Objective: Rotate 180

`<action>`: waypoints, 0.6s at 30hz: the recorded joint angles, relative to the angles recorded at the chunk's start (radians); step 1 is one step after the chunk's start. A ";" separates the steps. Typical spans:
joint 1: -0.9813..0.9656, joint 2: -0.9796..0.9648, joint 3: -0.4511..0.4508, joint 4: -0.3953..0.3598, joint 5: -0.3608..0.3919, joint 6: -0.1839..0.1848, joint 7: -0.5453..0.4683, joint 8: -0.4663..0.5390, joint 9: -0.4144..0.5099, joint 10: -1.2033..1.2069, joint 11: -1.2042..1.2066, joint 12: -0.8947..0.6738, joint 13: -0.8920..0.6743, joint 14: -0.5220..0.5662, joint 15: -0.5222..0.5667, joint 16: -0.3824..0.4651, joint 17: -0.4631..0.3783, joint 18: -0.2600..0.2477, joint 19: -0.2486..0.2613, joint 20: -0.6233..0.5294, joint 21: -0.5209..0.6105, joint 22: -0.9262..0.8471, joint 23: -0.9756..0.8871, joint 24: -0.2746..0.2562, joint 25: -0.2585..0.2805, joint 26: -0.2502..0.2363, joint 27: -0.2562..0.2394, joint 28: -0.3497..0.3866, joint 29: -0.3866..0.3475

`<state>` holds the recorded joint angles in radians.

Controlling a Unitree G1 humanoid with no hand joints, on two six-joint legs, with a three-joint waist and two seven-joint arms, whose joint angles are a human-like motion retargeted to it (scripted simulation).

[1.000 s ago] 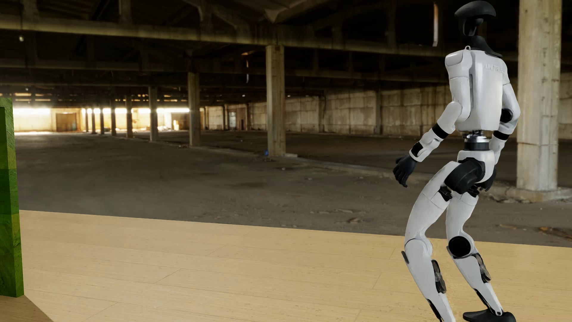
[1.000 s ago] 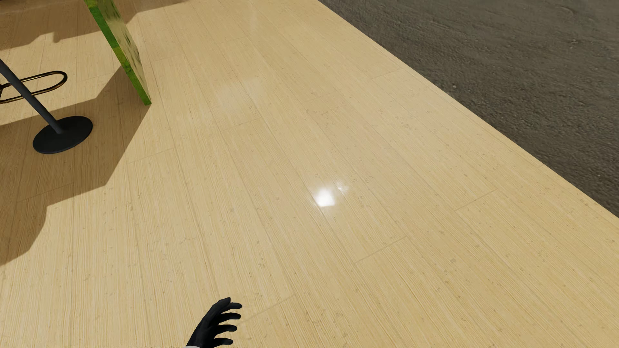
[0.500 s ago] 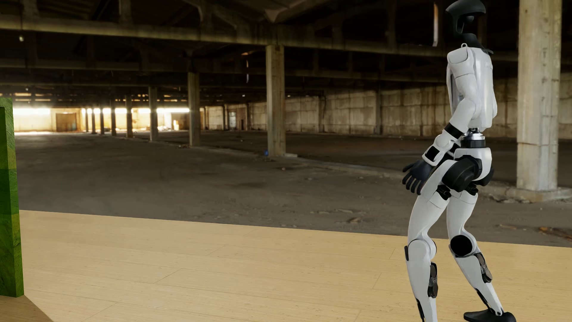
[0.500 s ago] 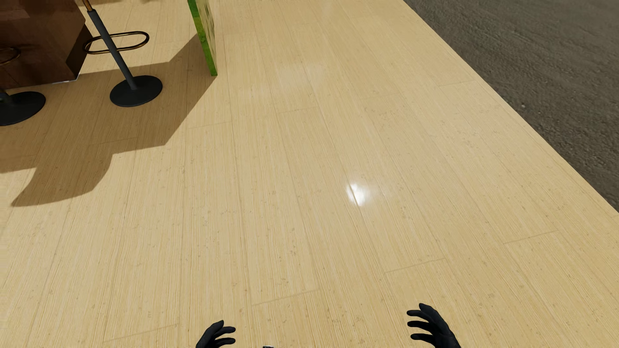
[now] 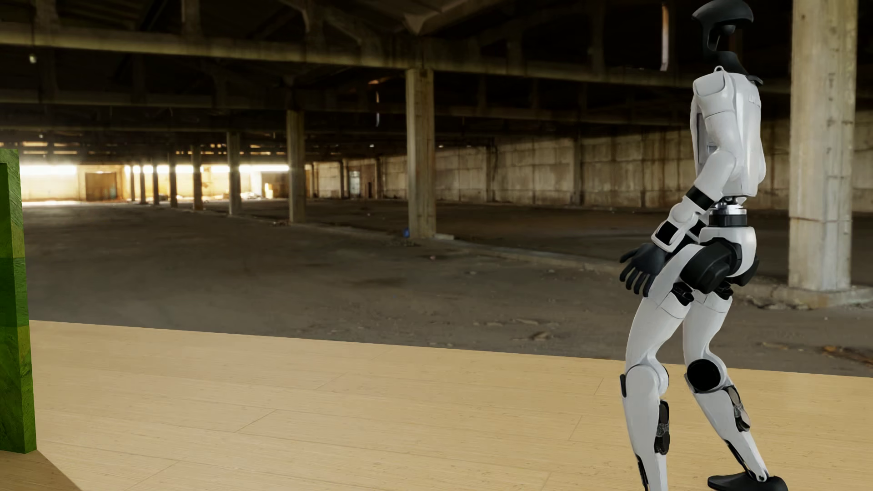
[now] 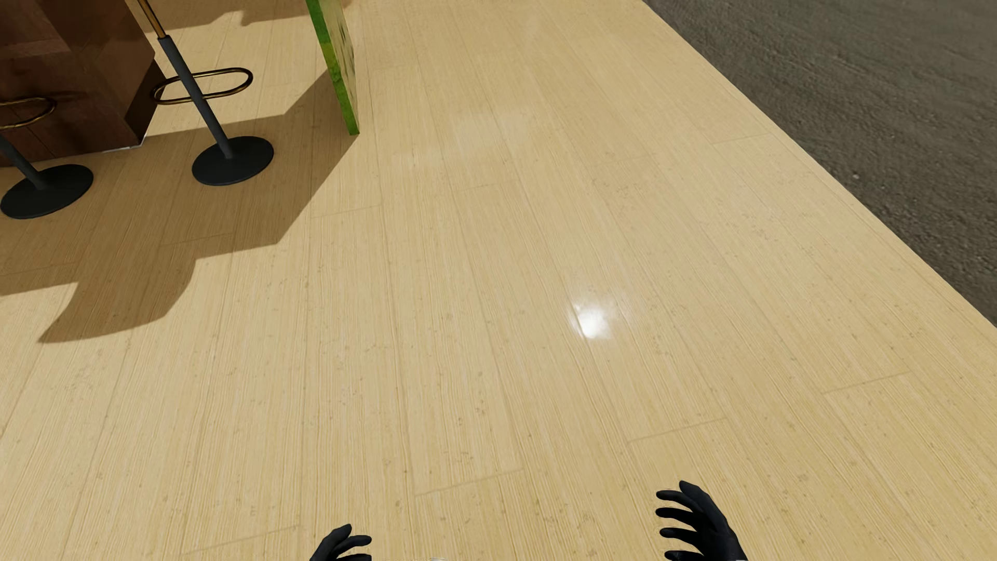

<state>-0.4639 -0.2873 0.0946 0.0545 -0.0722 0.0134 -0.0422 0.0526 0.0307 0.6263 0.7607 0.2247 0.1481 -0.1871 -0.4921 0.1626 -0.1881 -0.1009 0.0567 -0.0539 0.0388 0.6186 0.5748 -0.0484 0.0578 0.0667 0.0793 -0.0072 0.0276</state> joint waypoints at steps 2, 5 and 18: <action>0.022 0.024 0.017 0.002 0.003 -0.011 -0.001 -0.004 0.006 -0.028 -0.037 0.008 0.008 0.001 0.016 0.002 -0.001 0.020 -0.006 0.013 -0.004 0.006 0.001 -0.011 -0.032 -0.026 0.007 0.000 -0.005; 0.020 0.028 0.019 0.002 0.001 -0.010 0.000 -0.007 -0.005 -0.031 -0.055 -0.008 -0.005 -0.027 0.030 0.003 0.005 0.019 -0.005 0.030 0.006 0.018 0.013 0.030 -0.041 0.004 -0.003 -0.007 -0.019; 0.003 0.020 0.026 0.008 0.004 -0.002 -0.005 -0.011 0.030 0.007 -0.016 0.000 -0.018 -0.010 -0.007 -0.018 0.010 -0.005 -0.005 0.007 0.006 0.002 -0.012 0.037 -0.078 0.003 -0.006 -0.037 0.043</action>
<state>-0.4604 -0.2671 0.1203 0.0622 -0.0679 0.0110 -0.0472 0.0419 0.0603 0.6335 0.7443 0.2249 0.1297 -0.1972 -0.4991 0.1445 -0.1778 -0.1057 0.0515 -0.0470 0.0453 0.6205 0.5630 -0.0116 -0.0205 0.0696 0.0734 -0.0444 0.0707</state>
